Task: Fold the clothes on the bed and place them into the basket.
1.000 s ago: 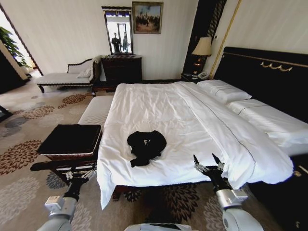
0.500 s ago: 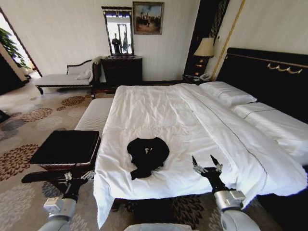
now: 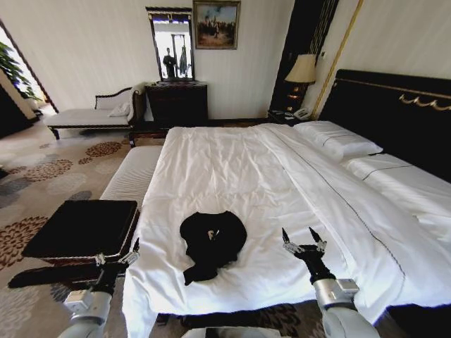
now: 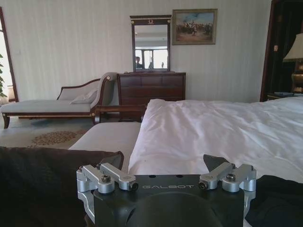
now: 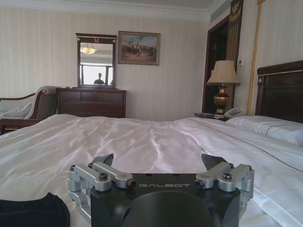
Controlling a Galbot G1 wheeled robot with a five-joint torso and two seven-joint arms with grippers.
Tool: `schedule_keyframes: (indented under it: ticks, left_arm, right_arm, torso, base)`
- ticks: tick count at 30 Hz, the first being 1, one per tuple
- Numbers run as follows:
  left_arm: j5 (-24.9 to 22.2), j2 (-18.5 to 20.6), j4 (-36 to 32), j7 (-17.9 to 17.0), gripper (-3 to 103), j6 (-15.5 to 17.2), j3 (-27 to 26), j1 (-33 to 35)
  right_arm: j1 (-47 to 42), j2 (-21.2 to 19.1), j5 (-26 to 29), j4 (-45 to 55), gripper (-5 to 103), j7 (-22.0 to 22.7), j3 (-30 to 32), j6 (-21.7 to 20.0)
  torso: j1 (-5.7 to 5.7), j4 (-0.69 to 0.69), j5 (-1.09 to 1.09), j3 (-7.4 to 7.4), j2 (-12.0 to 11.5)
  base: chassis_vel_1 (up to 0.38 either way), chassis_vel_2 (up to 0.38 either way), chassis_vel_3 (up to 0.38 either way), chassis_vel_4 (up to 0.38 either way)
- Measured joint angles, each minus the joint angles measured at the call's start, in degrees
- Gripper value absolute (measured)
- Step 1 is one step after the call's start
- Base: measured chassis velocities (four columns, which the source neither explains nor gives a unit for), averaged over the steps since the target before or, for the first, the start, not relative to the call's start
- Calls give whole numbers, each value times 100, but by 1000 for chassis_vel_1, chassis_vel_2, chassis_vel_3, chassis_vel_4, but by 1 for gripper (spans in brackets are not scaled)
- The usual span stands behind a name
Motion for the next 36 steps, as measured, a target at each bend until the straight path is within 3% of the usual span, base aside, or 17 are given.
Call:
schedule_keyframes:
  ticks: [13, 16, 17, 21, 23, 25, 27, 36]
  left_arm:
    - [82, 102, 271, 9, 99, 61, 376, -97]
    - [106, 271, 347, 0, 99, 221, 561, -273]
    - [106, 271, 347, 0, 99, 221, 561, -273]
    - [131, 326, 399, -41, 99, 389, 857, -392]
    - [136, 335, 409, -50, 99, 409, 892, -405]
    - [141, 407, 438, -100, 99, 530, 1081, -501]
    - [107, 456, 445, -142, 99, 634, 1227, -588]
    - [-167, 573, 520, -247, 99, 809, 1734, -917]
  right_arm:
    - [74, -245, 304, -124, 100, 24, -41, -114]
    - [381, -614, 1168, -209, 100, 25, -182, -615]
    - [381, -614, 1168, -209, 100, 25, -182, -615]
    - [1196, -1300, 2958, -555, 100, 317, -483, -1684]
    - [1326, -1441, 3128, -675, 100, 335, -549, -1767]
    - [1818, -2007, 3645, -1235, 100, 362, -804, -1985]
    - [2175, -2325, 3981, -1675, 100, 335, -1058, -2083]
    - [3383, -2609, 4563, -2851, 100, 216, -1915, -2312]
  torso:
    - [-3, 0, -1, -1, 2]
    - [-2, -1, 0, -1, 1]
    - [-2, -1, 0, -1, 1]
    - [-2, 3, -1, -1, 2]
    - [-2, 2, 1, -1, 1]
    - [-2, 2, 0, 0, 1]
    - [-1, 1, 1, 0, 1]
    - [0, 0, -1, 0, 1]
  base:
    - [-7, 0, 16, -3]
    - [0, 0, 0, 0]
    - [0, 0, 0, 0]
    - [0, 0, 0, 0]
    - [0, 0, 0, 0]
    - [0, 0, 0, 0]
    - [0, 0, 0, 0]
    - [0, 0, 0, 0]
